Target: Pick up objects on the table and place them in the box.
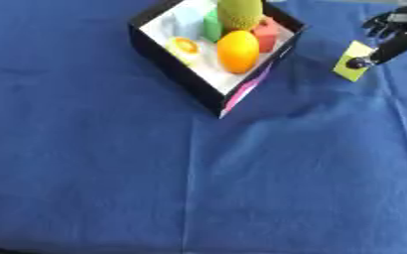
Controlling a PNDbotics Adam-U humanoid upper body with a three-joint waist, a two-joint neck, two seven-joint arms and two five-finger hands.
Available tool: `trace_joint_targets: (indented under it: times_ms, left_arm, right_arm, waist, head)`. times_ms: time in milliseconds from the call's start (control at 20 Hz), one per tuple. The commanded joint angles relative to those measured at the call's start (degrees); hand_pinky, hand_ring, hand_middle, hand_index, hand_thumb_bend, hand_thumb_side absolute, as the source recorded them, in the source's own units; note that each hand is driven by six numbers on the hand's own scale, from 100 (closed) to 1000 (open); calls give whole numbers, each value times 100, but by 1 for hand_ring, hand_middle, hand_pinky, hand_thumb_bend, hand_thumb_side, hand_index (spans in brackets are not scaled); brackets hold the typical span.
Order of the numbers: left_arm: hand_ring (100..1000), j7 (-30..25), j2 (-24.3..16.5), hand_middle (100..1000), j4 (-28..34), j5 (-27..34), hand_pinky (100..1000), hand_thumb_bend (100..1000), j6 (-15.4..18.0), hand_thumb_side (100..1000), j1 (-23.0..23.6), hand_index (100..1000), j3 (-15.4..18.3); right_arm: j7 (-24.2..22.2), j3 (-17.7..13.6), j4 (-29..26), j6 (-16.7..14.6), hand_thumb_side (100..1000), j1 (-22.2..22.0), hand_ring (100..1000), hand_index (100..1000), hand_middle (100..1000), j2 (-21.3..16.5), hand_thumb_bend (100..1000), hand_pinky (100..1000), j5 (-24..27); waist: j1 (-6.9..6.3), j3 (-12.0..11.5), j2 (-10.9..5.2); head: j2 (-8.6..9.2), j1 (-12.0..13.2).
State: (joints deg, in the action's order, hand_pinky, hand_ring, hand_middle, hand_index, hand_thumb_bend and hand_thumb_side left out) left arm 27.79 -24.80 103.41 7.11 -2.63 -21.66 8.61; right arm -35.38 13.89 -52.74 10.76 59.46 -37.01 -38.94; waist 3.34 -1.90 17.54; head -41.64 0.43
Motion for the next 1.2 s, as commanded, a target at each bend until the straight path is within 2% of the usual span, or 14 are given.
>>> trace_joint_targets:
  times_ms: [50, 850, 1100, 1200]
  left_arm:
    - [743, 0, -101, 695, 141, -25, 666, 100, -16, 580, -72, 761, 46]
    - [742, -66, -97, 695, 178, -14, 664, 100, -35, 585, -181, 760, 17]
    - [742, -97, -104, 694, 185, -14, 664, 100, -43, 586, -194, 759, 4]
    - [742, -120, -105, 693, 187, -18, 664, 100, -45, 586, -204, 759, -7]
  right_arm:
    - [37, -99, 44, 9, 373, 126, 950, 988, 894, -143, 489, 1000, -51]
    - [191, -255, 407, 26, 352, 139, 928, 963, 871, -70, 467, 975, -236]
    - [295, -300, 485, 81, 291, 123, 919, 951, 862, -48, 446, 967, -256]
    - [365, -318, 511, 132, 225, 120, 909, 937, 851, -31, 407, 960, -231]
  waist:
    - [9, -11, -115]
    - [9, -155, 134]
    - [3, -178, 192]
    - [0, -189, 208]
  head:
    - [97, -14]
    - [210, -27]
    - [229, -29]
    - [246, -38]
